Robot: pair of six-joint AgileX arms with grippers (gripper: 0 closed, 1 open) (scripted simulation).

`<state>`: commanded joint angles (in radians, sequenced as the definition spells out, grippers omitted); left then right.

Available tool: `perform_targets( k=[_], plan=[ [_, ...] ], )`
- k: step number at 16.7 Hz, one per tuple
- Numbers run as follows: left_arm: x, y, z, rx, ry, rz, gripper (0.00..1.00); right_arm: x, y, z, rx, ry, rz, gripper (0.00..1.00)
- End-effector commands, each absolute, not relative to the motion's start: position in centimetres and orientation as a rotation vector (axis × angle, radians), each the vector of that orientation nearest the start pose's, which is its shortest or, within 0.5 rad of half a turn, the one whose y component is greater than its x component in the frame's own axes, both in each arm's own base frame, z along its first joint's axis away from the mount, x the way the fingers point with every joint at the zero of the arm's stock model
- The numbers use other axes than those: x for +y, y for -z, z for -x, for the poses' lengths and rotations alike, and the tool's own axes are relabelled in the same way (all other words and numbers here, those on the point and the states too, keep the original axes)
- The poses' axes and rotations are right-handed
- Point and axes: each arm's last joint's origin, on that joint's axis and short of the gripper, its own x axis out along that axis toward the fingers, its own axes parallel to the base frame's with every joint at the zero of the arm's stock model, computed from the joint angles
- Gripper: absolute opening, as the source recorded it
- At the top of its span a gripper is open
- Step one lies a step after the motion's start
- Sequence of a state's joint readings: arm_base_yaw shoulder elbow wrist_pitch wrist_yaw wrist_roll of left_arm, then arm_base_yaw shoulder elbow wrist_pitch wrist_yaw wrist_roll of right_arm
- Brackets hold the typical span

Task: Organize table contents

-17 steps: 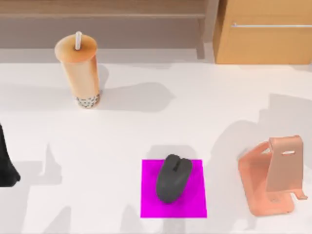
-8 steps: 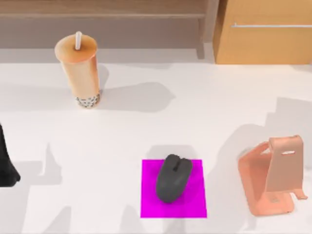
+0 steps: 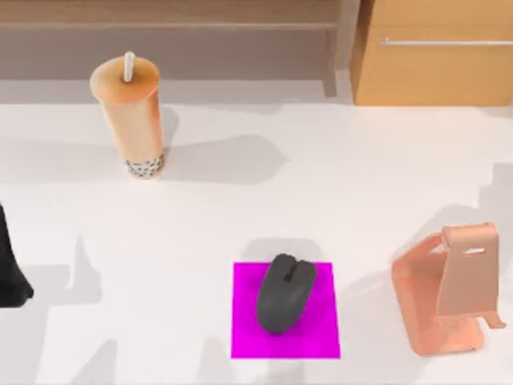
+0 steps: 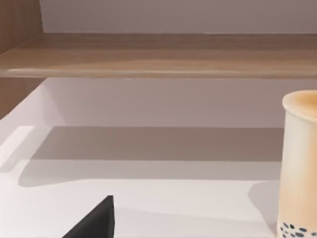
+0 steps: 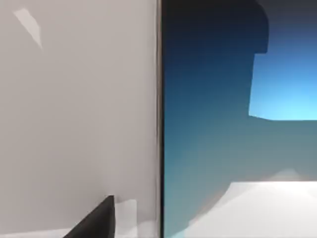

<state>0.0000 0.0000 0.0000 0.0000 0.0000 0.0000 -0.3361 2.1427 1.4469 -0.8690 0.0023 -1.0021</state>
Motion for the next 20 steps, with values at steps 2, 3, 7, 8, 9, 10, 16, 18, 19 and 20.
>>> perform_targets(
  k=[2,3,7,8,9,10,16,18,19,20],
  plan=[
    [-0.12,-16.00,-10.57,0.000,0.000,0.000,1.00,-12.71,-10.33,-37.34,1.506,-0.529,0.528,1.00],
    [-0.12,-16.00,-10.57,0.000,0.000,0.000,1.00,-12.71,-10.33,-37.34,1.506,-0.529,0.528,1.00],
    [-0.12,-16.00,-10.57,0.000,0.000,0.000,1.00,-12.71,-10.33,-37.34,1.506,-0.529,0.528,0.85],
    [-0.12,-16.00,-10.57,0.000,0.000,0.000,1.00,-12.71,-10.33,-37.34,1.506,-0.529,0.528,0.77],
    [-0.12,-16.00,-10.57,0.000,0.000,0.000,1.00,-12.71,-10.33,-37.34,1.506,-0.529,0.528,0.70],
    [-0.12,-16.00,-10.57,0.000,0.000,0.000,1.00,-12.71,-10.33,-37.34,1.506,-0.529,0.528,0.62],
    [-0.12,-16.00,-10.57,0.000,0.000,0.000,1.00,-12.71,-10.33,-37.34,1.506,-0.529,0.528,0.17],
    [-0.12,-16.00,-10.57,0.000,0.000,0.000,1.00,-12.71,-10.33,-37.34,1.506,-0.529,0.528,0.02],
    [-0.12,-16.00,-10.57,0.000,0.000,0.000,1.00,-12.71,-10.33,-37.34,1.506,-0.529,0.528,0.00],
    [-0.12,-16.00,-10.57,0.000,0.000,0.000,1.00,-12.71,-10.33,-37.34,1.506,-0.529,0.528,0.00]
  ],
)
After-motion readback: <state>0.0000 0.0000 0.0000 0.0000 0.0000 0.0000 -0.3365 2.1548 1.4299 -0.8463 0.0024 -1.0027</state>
